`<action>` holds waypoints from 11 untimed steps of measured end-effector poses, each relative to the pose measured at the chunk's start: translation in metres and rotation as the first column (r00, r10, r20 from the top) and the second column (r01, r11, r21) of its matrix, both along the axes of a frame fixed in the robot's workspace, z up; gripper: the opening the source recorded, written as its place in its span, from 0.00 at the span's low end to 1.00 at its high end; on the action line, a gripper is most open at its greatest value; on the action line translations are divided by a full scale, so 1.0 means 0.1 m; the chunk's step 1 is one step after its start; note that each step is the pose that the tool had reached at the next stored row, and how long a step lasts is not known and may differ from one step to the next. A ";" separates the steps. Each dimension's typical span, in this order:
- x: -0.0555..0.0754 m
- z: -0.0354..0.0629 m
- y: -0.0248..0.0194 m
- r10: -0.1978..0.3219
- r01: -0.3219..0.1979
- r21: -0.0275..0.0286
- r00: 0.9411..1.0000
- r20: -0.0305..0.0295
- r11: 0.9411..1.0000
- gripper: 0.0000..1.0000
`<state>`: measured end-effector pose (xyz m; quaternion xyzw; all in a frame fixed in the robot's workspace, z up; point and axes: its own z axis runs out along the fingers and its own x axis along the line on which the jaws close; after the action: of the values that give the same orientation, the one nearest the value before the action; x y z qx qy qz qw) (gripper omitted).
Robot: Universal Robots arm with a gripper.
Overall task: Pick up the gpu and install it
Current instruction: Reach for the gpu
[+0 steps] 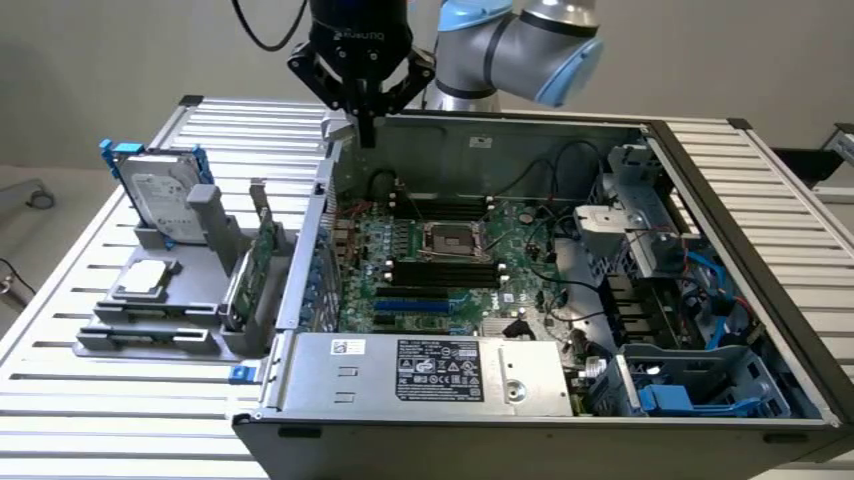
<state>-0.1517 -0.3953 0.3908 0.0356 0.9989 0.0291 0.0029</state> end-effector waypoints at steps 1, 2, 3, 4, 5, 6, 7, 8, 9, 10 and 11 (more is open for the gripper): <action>-0.05 -0.002 0.005 0.000 0.000 0.000 1.000 0.000 1.000 0.11; -0.09 -0.003 0.010 0.000 0.000 0.000 1.000 0.000 1.000 0.11; -0.13 -0.005 0.015 0.000 0.000 0.000 1.000 0.000 1.000 0.11; -0.18 -0.006 0.018 0.000 0.000 0.000 1.000 0.000 1.000 0.11; -0.22 -0.007 0.019 0.000 0.000 0.000 1.000 0.000 1.000 0.11; -0.27 -0.009 0.020 0.000 0.000 0.000 1.000 0.000 1.000 0.11; -0.31 -0.011 0.021 0.000 0.000 0.000 1.000 0.000 1.000 0.11; -0.36 -0.017 0.022 0.000 0.000 0.000 1.000 0.000 1.000 0.11; -0.41 -0.025 0.023 0.000 0.000 -0.001 1.000 -0.001 1.000 0.11; -0.45 -0.033 0.024 0.000 0.000 -0.001 1.000 -0.001 1.000 0.11; -0.50 -0.042 0.025 0.000 0.000 -0.002 1.000 -0.001 1.000 0.11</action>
<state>-0.2017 -0.3928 0.3866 0.0356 0.9990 0.0283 0.0023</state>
